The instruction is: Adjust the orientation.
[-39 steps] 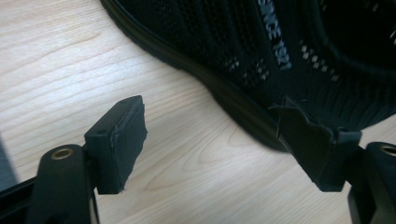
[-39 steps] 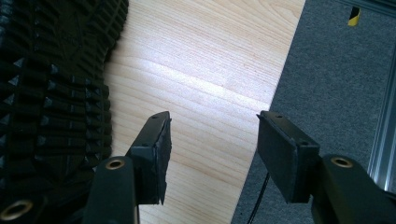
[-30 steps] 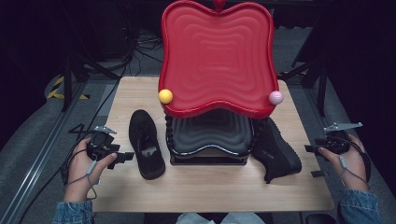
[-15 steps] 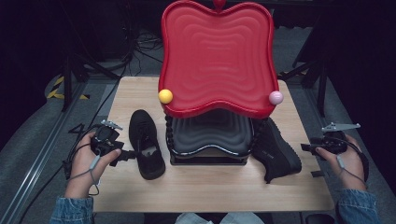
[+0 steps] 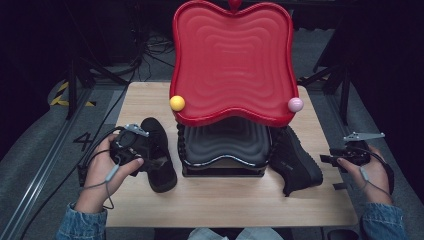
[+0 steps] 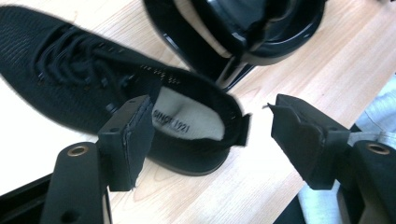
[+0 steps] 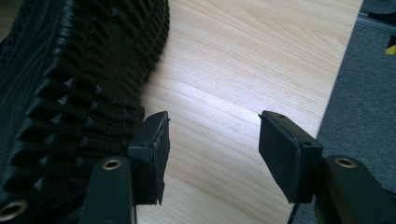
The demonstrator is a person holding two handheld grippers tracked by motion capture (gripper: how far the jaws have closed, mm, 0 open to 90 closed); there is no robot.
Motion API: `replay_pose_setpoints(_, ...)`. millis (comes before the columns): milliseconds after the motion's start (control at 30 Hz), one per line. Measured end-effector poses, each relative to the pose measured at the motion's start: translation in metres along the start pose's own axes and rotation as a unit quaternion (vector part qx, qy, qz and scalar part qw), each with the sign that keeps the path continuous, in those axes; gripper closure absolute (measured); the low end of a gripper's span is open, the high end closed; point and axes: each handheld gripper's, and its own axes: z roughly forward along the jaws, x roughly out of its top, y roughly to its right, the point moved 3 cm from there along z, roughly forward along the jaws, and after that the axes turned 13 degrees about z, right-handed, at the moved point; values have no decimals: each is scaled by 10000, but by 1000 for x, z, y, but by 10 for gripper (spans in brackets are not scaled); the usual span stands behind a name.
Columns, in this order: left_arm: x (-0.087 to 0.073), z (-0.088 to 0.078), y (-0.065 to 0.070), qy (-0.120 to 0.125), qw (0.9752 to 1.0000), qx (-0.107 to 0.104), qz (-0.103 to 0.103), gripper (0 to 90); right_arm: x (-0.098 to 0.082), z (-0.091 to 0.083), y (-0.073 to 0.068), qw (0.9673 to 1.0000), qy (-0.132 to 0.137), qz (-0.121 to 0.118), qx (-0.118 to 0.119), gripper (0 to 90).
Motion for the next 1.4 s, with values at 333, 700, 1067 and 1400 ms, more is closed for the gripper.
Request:
replay_pose_setpoints(333, 8, 29, 8, -795, 9965, -231, 71, 362, -1, 3, -3, 9999, -48, -80, 54, 442)
replay_pose_setpoints(700, 2, 63, 8, -1059, 9934, -335, 286, 369, -3, 6, -4, 9999, -116, -92, 85, 441)
replay_pose_setpoints(1067, -3, 85, 4, -1089, 9930, -430, 171, 561, -5, 13, -10, 9992, -248, -268, 166, 437)
replay_pose_setpoints(1400, -4, 91, 1, -1049, 9932, -494, 68, 655, -6, 16, -13, 9988, -313, -358, 152, 433)
